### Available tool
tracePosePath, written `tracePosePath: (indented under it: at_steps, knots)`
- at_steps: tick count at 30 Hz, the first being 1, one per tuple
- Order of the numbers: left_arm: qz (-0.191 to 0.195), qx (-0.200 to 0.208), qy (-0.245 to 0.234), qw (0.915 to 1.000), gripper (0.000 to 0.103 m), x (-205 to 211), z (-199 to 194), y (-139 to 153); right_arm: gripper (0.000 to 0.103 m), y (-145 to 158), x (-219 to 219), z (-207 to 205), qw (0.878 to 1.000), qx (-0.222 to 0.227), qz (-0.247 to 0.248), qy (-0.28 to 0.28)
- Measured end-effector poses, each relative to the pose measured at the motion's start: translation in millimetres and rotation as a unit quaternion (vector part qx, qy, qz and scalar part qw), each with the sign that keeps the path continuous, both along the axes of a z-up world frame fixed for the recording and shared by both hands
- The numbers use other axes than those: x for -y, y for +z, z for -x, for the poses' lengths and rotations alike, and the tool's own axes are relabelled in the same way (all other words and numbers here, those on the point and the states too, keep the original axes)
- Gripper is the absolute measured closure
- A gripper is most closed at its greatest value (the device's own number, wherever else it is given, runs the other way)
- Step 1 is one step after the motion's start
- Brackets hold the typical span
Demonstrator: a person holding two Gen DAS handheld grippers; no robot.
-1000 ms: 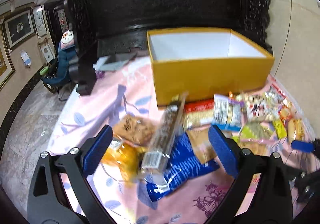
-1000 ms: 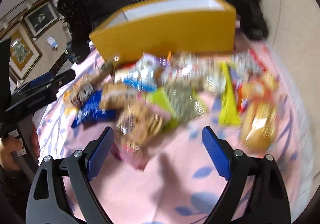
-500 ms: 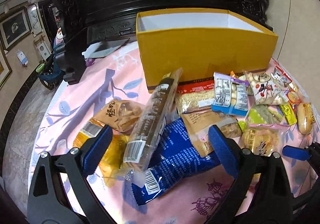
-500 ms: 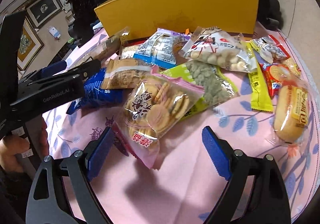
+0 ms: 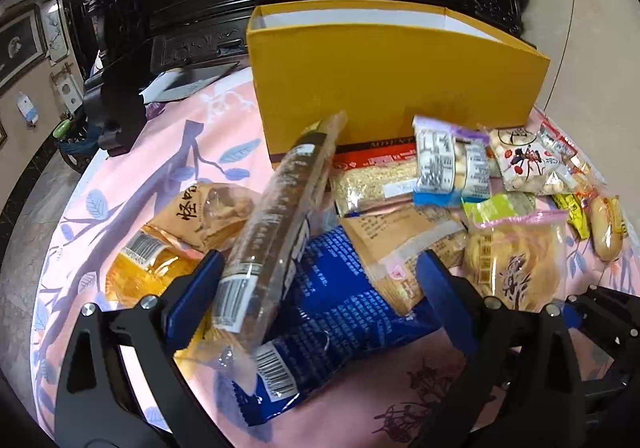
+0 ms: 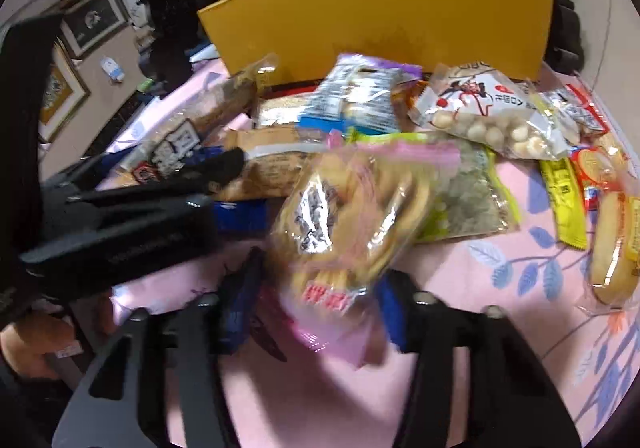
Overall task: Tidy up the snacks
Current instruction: 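Grasp the brown stick snack with the left tool while the right tool grasps the pink cookie bag, then lift both snacks into the yellow box and release them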
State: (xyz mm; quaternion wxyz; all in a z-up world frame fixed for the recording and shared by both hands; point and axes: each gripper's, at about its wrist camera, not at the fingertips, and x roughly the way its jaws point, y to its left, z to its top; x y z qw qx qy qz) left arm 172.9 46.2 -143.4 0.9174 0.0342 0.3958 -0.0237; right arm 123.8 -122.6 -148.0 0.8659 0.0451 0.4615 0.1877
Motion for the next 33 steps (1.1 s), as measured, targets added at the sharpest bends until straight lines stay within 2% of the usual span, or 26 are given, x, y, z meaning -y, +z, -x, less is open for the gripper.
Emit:
tracePosePath:
  at_steps: [2, 5, 8, 9, 11, 13, 15, 18, 23, 33]
  knots:
    - [-0.002, 0.001, -0.003, 1.0000, 0.005, 2, 0, -2, 0.057, 1, -1, 1, 1.000, 0.005, 0.003, 0.004]
    - [0.014, -0.001, 0.001, 0.9999, 0.005, -3, -1, -2, 0.058, 3, 6, 4, 1.000, 0.005, -0.012, -0.002]
    - [0.035, -0.008, 0.006, 0.9993, 0.008, -8, -6, -2, 0.058, 8, 11, 6, 1.000, 0.016, -0.004, -0.011]
    - [0.041, -0.014, 0.010, 0.9990, 0.012, -10, -8, -3, 0.058, 9, 13, 6, 1.000, 0.018, -0.001, -0.014]
    - [0.055, -0.019, 0.021, 0.9981, 0.034, -15, -11, -4, 0.058, 9, 16, 5, 1.000, 0.015, -0.004, -0.015]
    - [0.078, -0.030, 0.031, 0.9960, 0.045, -24, -16, -4, 0.058, 9, 17, 6, 1.000, 0.015, -0.007, -0.014]
    - [0.092, -0.038, 0.036, 0.9943, 0.051, -31, -19, -4, 0.058, 10, 17, 7, 1.000, 0.016, -0.009, -0.012]
    - [0.074, -0.046, 0.046, 0.9951, 0.066, -31, -20, -5, 0.058, 8, 17, 6, 1.000, 0.013, -0.014, -0.010]
    - [0.055, -0.046, 0.049, 0.9962, 0.073, -24, -18, -1, 0.058, 8, 21, 6, 1.000, 0.010, -0.015, -0.012]
    - [0.073, -0.013, 0.035, 0.9966, 0.077, -13, -5, 19, 0.058, 13, 27, 8, 1.000, 0.016, -0.014, -0.018]
